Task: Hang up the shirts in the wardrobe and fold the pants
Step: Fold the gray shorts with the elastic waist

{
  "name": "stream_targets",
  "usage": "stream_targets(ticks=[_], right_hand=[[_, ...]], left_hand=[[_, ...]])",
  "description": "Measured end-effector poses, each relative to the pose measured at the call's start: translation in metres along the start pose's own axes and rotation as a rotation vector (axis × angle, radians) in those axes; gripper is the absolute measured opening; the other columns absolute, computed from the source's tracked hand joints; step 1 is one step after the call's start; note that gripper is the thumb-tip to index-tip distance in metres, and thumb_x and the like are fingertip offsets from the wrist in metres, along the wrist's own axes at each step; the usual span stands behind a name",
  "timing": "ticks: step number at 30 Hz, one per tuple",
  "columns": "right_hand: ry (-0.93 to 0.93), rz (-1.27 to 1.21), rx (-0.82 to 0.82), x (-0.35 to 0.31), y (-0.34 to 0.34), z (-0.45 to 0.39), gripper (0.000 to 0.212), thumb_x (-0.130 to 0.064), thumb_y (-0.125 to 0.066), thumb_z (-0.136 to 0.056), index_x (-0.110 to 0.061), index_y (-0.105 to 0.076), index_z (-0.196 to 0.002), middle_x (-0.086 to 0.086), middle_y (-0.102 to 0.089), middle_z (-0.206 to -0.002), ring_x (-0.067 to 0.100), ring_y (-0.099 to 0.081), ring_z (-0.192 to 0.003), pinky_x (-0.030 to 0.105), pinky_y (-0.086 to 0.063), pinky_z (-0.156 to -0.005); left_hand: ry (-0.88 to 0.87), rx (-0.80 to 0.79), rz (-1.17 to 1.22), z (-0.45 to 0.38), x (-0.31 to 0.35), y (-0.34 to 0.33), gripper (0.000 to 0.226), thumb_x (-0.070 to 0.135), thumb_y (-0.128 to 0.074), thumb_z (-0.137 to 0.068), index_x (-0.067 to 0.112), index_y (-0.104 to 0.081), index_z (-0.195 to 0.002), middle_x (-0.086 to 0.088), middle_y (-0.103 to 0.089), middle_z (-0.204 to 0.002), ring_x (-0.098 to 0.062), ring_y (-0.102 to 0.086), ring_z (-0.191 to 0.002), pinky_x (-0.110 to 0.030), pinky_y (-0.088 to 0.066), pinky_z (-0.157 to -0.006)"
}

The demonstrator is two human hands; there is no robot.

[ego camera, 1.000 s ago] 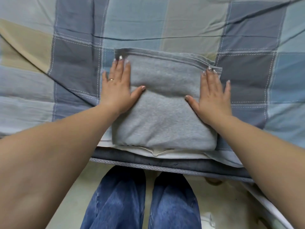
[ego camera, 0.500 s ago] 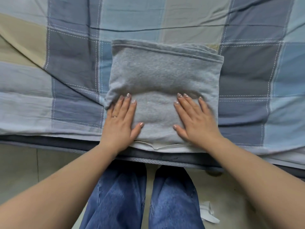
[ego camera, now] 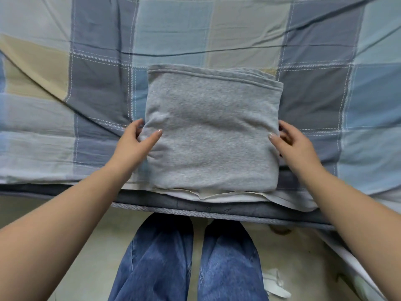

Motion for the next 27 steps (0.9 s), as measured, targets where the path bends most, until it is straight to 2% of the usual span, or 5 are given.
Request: stream_targets(ticks=[4, 10, 18, 23, 27], right_hand=[[-0.192, -0.327, -0.164, -0.003, -0.047, -0.013, 0.027, -0.023, -0.069, -0.084, -0.021, -0.063, -0.111, -0.002, -0.072, -0.100, 0.010, -0.071, -0.084, 0.023, -0.054, -0.064], [-0.240, -0.422, -0.218, -0.034, -0.039, 0.019, 0.024, -0.017, -0.071, -0.081, -0.022, -0.064, -0.103, -0.002, -0.074, -0.095, 0.017, -0.072, -0.084, 0.028, -0.056, -0.064], [-0.178, -0.580, -0.203, -0.125, 0.057, 0.128, 0.061, -0.028, -0.077, -0.060, -0.009, -0.061, -0.115, 0.008, -0.073, -0.102, 0.022, -0.071, -0.090, 0.029, -0.057, -0.066], [-0.072, -0.687, -0.177, -0.200, 0.123, 0.226, 0.046, -0.017, -0.068, -0.070, -0.009, -0.060, -0.114, 0.007, -0.074, -0.097, 0.020, -0.071, -0.085, 0.028, -0.056, -0.064], [-0.008, -0.735, -0.111, -0.239, 0.168, 0.306, 0.041, -0.017, -0.065, -0.071, -0.011, -0.060, -0.111, 0.008, -0.074, -0.097, 0.021, -0.071, -0.086, 0.030, -0.057, -0.064]], left_hand=[[0.159, -0.282, 0.229, -0.010, 0.016, -0.040, 0.059, 0.044, -0.074, -0.077, 0.015, -0.057, -0.125, -0.003, -0.067, -0.119, -0.022, -0.062, -0.112, -0.039, -0.049, -0.096], [0.158, -0.313, 0.348, 0.018, 0.064, -0.043, 0.026, 0.016, -0.069, -0.084, 0.015, -0.064, -0.109, -0.002, -0.073, -0.103, -0.017, -0.070, -0.094, -0.027, -0.056, -0.074], [0.031, -0.507, 0.426, 0.129, 0.182, 0.004, 0.028, 0.031, -0.077, -0.070, 0.023, -0.074, -0.097, -0.007, -0.073, -0.104, -0.021, -0.071, -0.092, -0.028, -0.057, -0.066], [-0.100, -0.600, 0.439, 0.215, 0.269, 0.034, 0.058, 0.048, -0.091, -0.040, 0.029, -0.075, -0.093, -0.004, -0.075, -0.098, -0.020, -0.072, -0.087, -0.028, -0.057, -0.064], [-0.154, -0.661, 0.465, 0.267, 0.323, 0.048, 0.029, 0.030, -0.083, -0.055, 0.027, -0.077, -0.083, -0.006, -0.075, -0.086, -0.019, -0.073, -0.074, -0.027, -0.056, -0.057]])
Point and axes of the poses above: each hand's wrist, its own z-axis away from the middle knuckle, its own y-axis out of the back of the hand, x = y × z, the point moved 9 cm from there along -z, towards the middle knuckle
